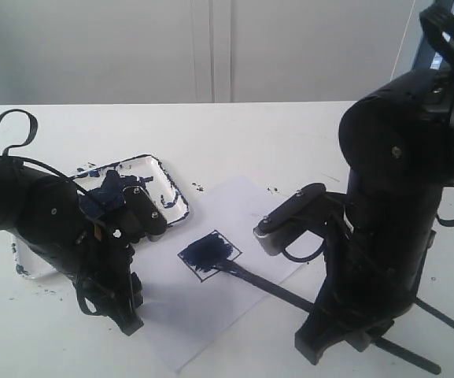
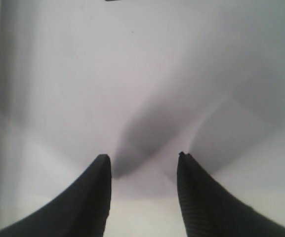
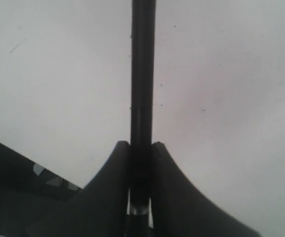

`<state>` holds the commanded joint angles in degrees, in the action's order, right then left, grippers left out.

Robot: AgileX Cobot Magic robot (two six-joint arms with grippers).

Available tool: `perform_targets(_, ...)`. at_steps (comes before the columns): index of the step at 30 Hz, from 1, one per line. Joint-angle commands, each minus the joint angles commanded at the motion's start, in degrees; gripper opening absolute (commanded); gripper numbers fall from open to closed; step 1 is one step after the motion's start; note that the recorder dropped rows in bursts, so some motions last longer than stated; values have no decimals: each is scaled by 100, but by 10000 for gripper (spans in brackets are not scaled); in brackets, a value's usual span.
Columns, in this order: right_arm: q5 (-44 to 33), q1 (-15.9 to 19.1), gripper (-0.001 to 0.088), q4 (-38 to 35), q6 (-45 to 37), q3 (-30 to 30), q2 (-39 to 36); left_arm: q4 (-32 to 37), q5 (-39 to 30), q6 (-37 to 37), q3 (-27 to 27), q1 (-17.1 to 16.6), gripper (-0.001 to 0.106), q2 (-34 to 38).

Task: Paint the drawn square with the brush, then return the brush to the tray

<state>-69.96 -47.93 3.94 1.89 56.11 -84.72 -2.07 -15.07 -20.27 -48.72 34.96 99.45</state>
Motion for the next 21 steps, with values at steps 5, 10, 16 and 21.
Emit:
perform_targets(5,0,0,0,254,139,0,0,0,0,0,0,0,479,0)
perform_targets(10,0,0,0,405,193,0,0,0,0,0,0,0,479,0)
perform_targets(16,0,0,0,275,193,0,0,0,0,0,0,0,479,0)
perform_targets(21,0,0,0,-275,-73,0,0,0,0,0,0,0,479,0)
